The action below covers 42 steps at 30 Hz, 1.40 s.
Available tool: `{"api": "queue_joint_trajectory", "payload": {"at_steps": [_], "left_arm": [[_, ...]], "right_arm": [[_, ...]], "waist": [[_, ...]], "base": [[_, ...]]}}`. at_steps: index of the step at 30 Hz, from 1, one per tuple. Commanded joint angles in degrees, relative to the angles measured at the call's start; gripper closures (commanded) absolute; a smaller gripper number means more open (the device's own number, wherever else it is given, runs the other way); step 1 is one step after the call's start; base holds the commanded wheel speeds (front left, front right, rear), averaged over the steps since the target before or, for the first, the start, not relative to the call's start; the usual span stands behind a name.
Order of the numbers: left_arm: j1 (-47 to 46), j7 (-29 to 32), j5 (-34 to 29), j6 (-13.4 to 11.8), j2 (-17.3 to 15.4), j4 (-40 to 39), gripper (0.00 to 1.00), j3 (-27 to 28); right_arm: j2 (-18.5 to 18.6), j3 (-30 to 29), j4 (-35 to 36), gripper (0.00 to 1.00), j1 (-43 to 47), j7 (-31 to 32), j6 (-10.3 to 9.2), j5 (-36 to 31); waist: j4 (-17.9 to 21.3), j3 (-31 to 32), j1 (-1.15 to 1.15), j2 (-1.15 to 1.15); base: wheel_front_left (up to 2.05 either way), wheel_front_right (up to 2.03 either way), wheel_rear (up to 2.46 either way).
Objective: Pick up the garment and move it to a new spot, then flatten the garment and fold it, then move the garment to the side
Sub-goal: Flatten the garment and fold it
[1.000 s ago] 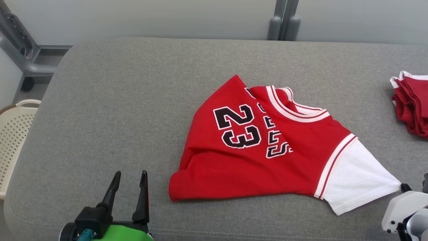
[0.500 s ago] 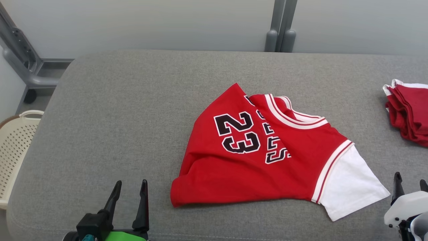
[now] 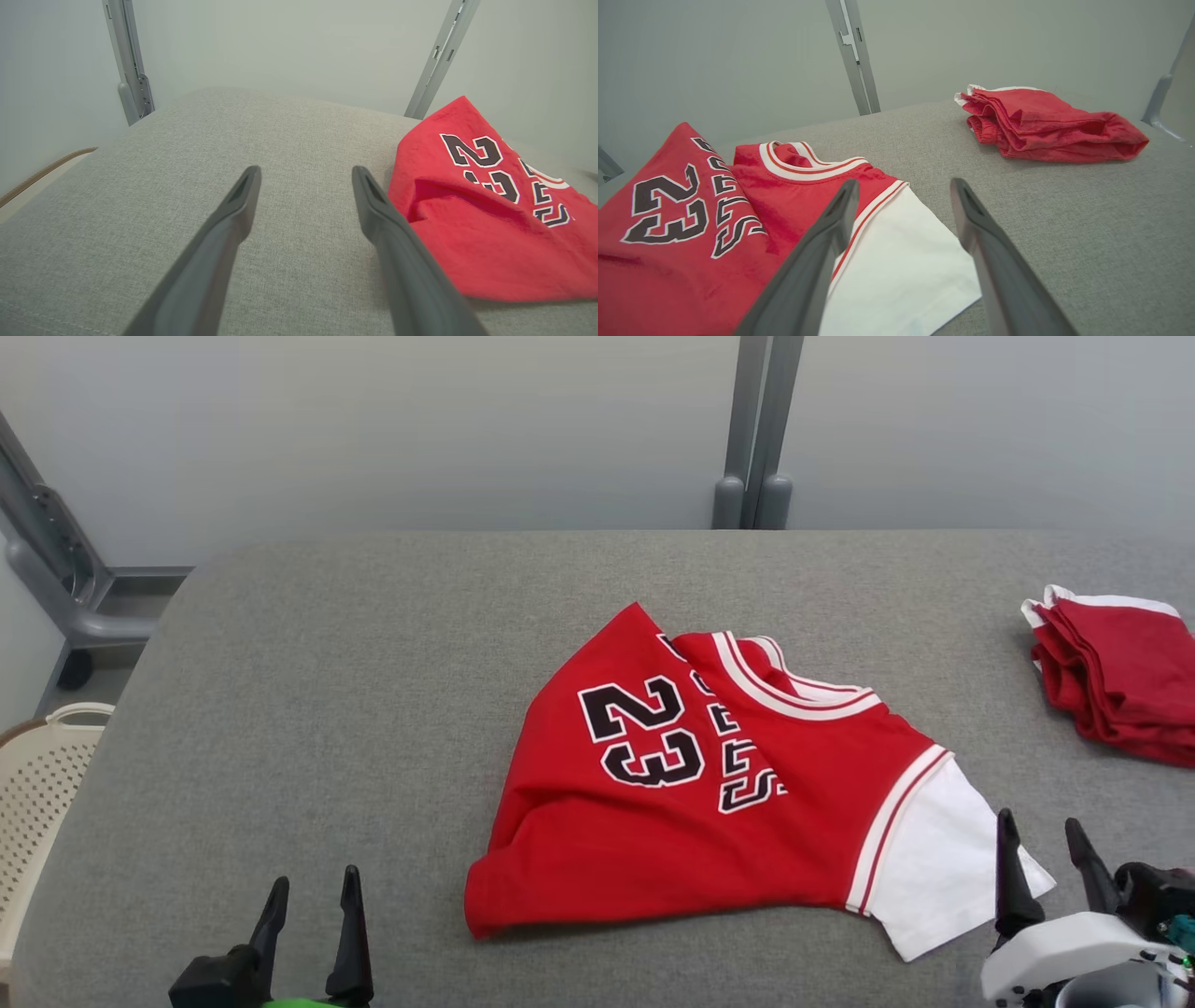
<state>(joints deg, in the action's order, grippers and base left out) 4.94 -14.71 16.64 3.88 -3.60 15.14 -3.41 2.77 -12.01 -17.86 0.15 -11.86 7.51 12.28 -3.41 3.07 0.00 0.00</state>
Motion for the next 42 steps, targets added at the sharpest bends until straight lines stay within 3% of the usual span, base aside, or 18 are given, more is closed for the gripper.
{"api": "queue_joint_trajectory", "payload": {"at_steps": [1, 11, 23, 42], "left_arm": [[0.8, -0.1, 0.3, -0.5, -0.5, 0.1, 0.0, 0.4], [3.9, -0.4, -1.1, -1.8, -2.1, -3.3, 0.0, 0.8], [5.6, 0.0, -2.0, -1.6, -2.6, -5.2, 0.0, -0.2], [3.4, 0.4, -1.0, 0.3, -3.8, -2.1, 0.0, -2.6]], "right_arm": [[0.2, 0.7, 0.4, 0.0, 1.0, -0.4, -0.05, -1.1], [0.2, 8.6, 2.8, 0.0, 2.7, -0.2, -0.05, -3.2], [0.2, 16.6, 6.4, 0.0, 4.8, 3.8, -0.05, -5.1], [0.3, 13.2, 7.7, 0.0, 4.5, 5.5, -0.05, -5.0]], "waist": [[0.9, 0.7, 0.0, 0.0], [4.1, 2.2, 0.0, 0.0], [3.8, 2.5, 0.0, 0.0], [3.6, 1.4, 0.0, 0.0]], "base": [[0.0, 0.0, 0.0], [0.0, 0.0, 0.0], [0.0, 0.0, 0.0], [0.0, 0.0, 0.0]]}}
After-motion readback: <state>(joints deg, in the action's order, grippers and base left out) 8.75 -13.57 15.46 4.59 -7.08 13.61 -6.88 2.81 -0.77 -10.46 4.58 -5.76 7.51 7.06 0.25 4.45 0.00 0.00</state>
